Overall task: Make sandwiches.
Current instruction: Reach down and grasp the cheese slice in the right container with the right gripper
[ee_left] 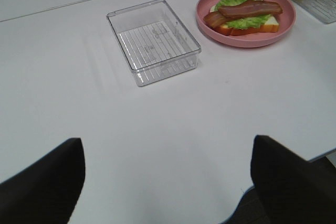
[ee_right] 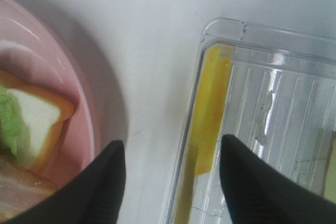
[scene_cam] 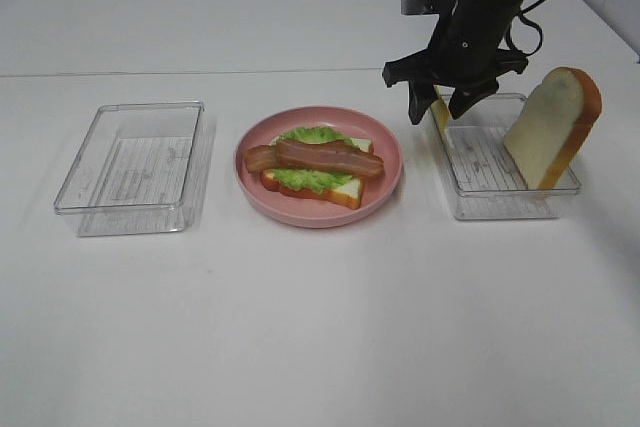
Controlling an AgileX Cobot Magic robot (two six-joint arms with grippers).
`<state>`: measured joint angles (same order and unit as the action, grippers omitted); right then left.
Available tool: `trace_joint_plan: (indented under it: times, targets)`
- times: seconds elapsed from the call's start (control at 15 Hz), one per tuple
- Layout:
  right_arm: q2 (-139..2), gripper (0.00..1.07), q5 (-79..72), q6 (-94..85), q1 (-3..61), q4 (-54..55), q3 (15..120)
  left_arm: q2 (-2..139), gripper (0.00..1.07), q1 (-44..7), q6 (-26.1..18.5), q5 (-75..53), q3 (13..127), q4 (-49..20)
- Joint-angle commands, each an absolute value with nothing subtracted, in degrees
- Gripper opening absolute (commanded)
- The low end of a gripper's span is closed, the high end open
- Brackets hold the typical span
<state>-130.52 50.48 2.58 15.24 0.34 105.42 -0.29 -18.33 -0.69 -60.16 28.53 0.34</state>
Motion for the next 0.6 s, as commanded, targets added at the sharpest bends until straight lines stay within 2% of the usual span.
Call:
trace_joint_plan:
  times: [0.07,0.2,0.33,0.4,0.6]
  targets:
    - [-130.5,0.35,49.8,2.2,15.4,0.0,105.8,-1.5,0.81,-18.4,-0.6,-59.9,28.5,0.0]
    - [-130.5,0.25,49.8,2.2,15.4,0.0,105.8,-1.5,0.81,-18.4,-0.6,-59.9,28.5,0.0]
    - [-130.5,0.06,49.8,2.2,15.4,-0.3,105.8,-1.5,0.81,-18.4,-0.6,-59.9,28.5,0.0]
    - [-130.5,0.0,49.8,2.2,15.4,-0.3,105.8,-1.5,0.81,-18.4,-0.6,-59.9,28.5,0.0]
    - [-129.6,0.0,50.1,2.6,15.4,-0.6,106.4,-1.5,0.81,-18.4,-0.6,-59.9,28.5,0.0]
